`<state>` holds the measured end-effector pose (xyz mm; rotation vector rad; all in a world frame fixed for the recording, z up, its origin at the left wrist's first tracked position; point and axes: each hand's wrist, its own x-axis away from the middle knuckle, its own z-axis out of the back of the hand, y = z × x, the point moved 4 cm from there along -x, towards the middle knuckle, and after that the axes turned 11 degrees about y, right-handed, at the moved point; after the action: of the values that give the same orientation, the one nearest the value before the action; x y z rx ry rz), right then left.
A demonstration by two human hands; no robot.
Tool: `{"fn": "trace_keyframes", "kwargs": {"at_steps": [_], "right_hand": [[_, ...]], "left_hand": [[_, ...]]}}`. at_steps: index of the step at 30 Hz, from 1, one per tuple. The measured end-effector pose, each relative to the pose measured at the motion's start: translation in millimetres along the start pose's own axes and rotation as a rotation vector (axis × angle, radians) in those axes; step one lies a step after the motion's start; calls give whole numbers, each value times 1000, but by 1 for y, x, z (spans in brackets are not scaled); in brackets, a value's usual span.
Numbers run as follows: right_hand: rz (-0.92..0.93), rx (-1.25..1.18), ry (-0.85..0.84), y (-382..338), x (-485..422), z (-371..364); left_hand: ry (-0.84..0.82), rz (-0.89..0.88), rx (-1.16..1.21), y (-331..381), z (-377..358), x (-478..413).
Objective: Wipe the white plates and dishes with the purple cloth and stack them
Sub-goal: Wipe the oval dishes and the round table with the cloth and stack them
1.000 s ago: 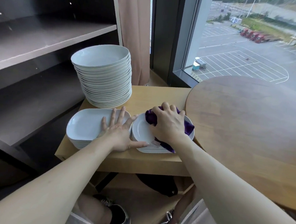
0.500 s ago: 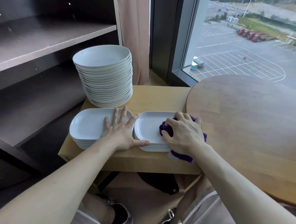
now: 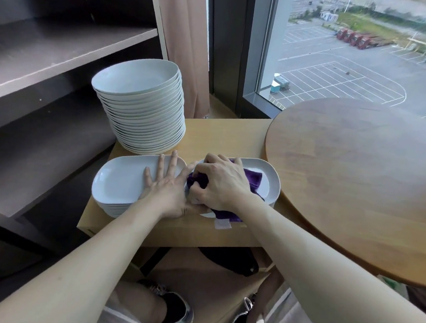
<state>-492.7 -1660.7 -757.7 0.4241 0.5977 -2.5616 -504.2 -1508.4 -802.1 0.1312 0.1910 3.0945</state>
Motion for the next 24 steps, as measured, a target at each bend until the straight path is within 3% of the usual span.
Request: {"fn": "trace_keyframes", "kwargs": {"at_steps": [10, 16, 24], "right_hand": [[-49, 140, 90, 26, -12, 1], [-121, 214, -37, 65, -8, 29], [-119, 222, -37, 71, 29, 45]], "left_hand": [[30, 55, 40, 3, 5, 5], [14, 54, 6, 4, 6, 5], [24, 53, 7, 4, 6, 5]]}}
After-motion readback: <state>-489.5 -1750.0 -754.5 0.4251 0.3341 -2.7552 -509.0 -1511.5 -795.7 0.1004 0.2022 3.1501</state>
